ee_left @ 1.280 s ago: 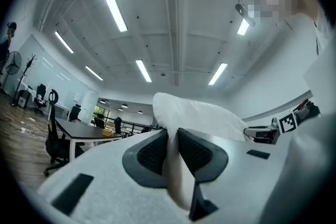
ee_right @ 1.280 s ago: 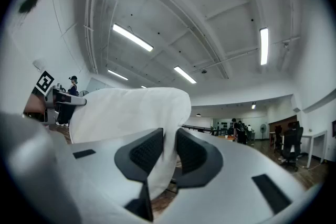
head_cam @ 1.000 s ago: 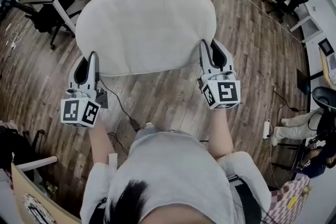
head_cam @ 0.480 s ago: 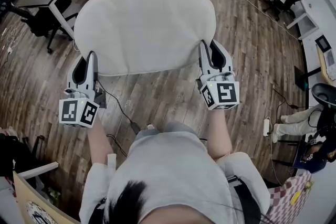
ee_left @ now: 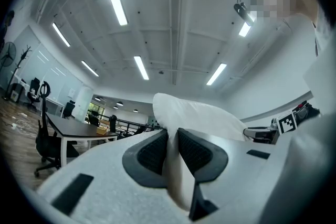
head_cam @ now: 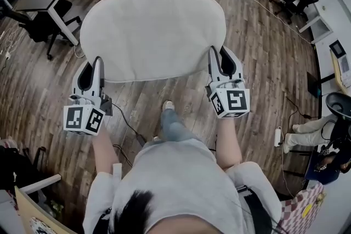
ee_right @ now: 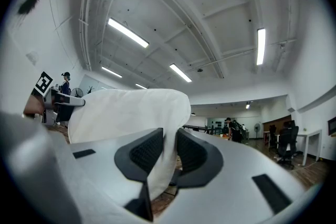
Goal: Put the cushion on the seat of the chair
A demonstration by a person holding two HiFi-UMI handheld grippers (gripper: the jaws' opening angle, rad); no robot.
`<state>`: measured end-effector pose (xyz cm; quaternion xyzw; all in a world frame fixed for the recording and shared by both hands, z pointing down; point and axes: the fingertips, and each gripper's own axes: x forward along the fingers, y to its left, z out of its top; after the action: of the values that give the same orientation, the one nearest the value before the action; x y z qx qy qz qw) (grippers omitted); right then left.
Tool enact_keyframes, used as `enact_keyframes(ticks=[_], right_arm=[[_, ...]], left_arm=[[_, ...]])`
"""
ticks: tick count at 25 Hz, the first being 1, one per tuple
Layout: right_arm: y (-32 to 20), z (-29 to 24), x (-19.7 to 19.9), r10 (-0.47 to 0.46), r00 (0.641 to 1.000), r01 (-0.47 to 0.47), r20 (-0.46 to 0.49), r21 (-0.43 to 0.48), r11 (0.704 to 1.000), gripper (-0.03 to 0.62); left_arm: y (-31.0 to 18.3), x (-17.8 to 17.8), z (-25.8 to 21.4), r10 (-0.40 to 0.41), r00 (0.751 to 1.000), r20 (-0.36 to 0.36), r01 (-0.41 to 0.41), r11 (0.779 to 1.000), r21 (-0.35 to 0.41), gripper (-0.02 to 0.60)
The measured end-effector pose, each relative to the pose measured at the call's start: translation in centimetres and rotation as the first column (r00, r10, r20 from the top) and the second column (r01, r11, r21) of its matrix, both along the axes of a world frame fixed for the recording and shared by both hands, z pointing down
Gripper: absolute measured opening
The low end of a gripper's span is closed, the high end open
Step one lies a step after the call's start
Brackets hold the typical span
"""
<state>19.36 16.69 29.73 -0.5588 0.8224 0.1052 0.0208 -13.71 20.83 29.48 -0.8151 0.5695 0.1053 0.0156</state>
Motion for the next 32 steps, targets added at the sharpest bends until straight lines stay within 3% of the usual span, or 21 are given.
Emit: enact_keyframes(ticks=[18,32], right_arm=[[-20.8,-0.8,-0.1,-0.073,0.997,0.073,0.021,-0.002,0.997,0.072],[-29.4,0.3,1.7,-0.103,0.993,0.104,0.052,-0.016,0.994,0.072]], left_arm=[[-18.1,0.3,-1.3,-0.082,0.997,0.013,0.082,0.997,0.000,0.060],[-25.6,2.4,-1.2,-0.112,0.993,0.035,0.112,0.994,-0.015,0.060]])
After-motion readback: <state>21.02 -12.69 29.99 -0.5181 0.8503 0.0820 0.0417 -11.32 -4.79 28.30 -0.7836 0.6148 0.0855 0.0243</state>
